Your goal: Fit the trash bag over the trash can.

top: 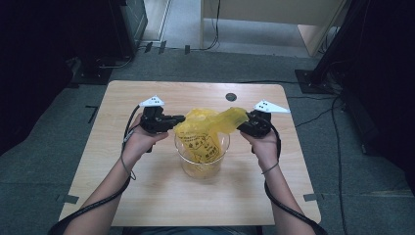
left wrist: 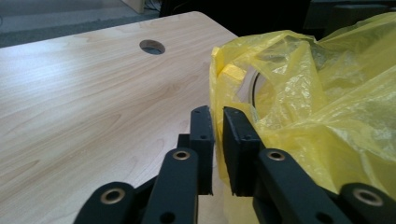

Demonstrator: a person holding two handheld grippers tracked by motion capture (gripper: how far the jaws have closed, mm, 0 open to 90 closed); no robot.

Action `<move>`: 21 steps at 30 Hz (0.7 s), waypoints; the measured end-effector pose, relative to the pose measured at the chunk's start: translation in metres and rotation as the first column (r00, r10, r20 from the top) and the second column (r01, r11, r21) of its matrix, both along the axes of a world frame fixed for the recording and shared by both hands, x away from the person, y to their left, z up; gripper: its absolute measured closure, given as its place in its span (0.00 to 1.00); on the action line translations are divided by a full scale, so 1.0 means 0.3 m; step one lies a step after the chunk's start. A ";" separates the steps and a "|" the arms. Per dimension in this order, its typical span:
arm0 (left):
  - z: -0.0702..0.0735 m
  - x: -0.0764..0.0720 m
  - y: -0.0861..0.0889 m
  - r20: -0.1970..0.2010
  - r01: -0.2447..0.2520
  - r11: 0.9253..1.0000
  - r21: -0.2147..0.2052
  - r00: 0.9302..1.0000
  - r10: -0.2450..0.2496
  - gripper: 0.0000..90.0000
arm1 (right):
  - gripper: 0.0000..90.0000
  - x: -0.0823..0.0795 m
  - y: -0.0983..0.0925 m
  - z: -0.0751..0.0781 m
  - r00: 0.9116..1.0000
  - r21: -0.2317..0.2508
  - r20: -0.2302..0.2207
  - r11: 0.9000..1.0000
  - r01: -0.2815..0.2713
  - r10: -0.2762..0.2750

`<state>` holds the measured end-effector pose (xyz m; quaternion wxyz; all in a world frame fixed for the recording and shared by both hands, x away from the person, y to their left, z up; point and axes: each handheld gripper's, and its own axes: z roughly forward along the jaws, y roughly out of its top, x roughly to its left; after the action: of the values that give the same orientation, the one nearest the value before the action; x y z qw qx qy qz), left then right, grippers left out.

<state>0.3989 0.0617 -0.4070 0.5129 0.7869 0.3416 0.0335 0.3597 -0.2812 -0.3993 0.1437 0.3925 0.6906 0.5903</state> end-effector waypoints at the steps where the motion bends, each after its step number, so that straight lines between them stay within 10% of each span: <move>1: 0.000 0.001 0.002 0.000 -0.001 1.000 0.002 1.000 0.001 0.88 | 0.67 -0.002 0.007 0.003 1.000 -0.002 0.001 1.000 -0.009 0.009; 7: 0.023 0.004 0.028 0.051 -0.020 1.000 0.004 0.999 0.020 0.67 | 0.60 -0.006 0.035 0.010 0.999 -0.049 0.017 0.998 -0.040 0.041; 21: 0.135 -0.012 0.073 0.131 -0.022 0.997 -0.077 0.991 0.032 0.61 | 0.75 -0.018 0.034 0.046 0.992 -0.032 0.081 0.995 -0.091 0.094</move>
<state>0.3953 0.0837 -0.3666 0.5633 0.7583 0.3184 0.0794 0.3543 -0.2711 -0.3855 0.1500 0.3335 0.7097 0.6021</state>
